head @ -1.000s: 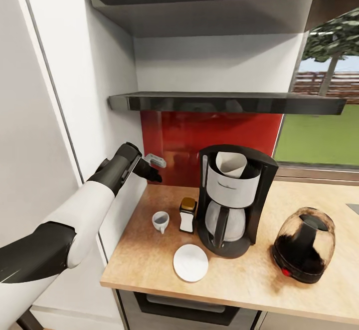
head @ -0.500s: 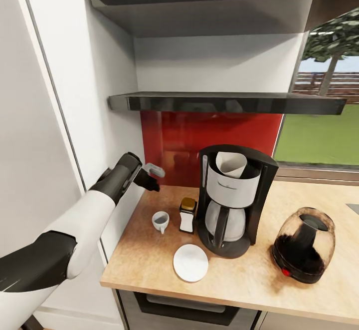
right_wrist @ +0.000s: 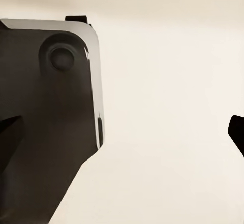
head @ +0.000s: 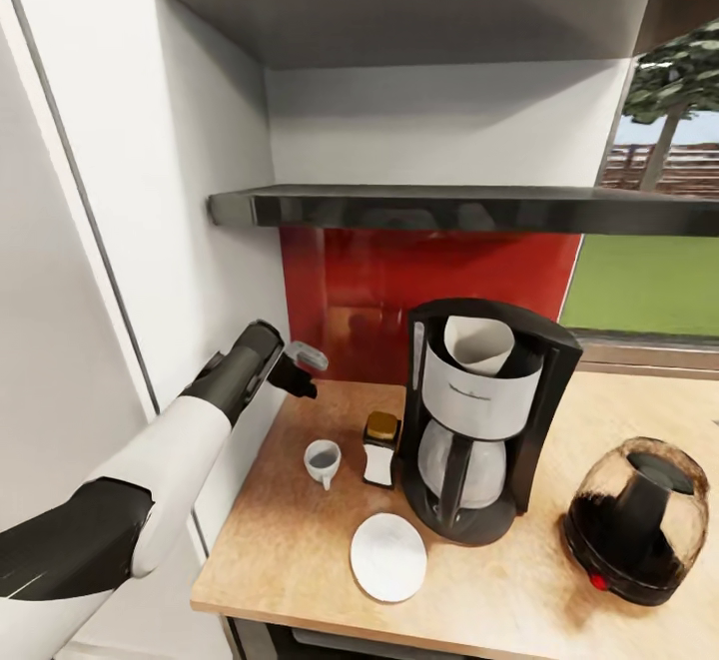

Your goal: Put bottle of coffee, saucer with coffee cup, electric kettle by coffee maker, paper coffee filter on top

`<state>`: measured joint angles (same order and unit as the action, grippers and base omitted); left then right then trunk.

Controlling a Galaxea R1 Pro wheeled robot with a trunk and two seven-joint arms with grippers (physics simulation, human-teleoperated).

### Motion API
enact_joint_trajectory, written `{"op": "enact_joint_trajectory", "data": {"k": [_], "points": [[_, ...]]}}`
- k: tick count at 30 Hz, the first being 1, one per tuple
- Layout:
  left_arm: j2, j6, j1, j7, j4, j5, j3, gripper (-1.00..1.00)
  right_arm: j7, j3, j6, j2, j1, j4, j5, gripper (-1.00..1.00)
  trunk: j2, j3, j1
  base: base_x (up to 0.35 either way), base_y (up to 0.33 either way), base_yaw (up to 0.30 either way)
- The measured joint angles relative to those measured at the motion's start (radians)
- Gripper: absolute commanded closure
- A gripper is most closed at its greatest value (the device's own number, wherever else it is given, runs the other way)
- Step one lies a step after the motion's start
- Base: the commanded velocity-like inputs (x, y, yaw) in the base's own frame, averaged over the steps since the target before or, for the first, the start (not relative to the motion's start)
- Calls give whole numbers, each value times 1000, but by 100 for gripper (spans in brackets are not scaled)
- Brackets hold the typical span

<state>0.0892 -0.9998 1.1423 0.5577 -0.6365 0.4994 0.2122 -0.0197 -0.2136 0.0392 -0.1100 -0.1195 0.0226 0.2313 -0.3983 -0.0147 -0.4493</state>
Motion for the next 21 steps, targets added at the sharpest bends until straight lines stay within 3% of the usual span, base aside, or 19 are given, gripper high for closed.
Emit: {"op": "enact_joint_trajectory", "data": {"k": [7, 15, 21], "points": [[0, 3, -22, -18, 1, 19, 0, -100, 0, 0, 1, 5, 0, 1, 0, -100, 0, 0, 0, 28, 5, -8], [0, 4, -24, -21, 1, 21, -1, -100, 2, 0, 1, 6, 1, 1, 0, -100, 0, 0, 0, 1, 0, -193], [-7, 4, -25, -21, 1, 22, -2, -100, 2, 0, 1, 6, 1, 1, 1, -100, 0, 0, 0, 0, 0, -34]]}}
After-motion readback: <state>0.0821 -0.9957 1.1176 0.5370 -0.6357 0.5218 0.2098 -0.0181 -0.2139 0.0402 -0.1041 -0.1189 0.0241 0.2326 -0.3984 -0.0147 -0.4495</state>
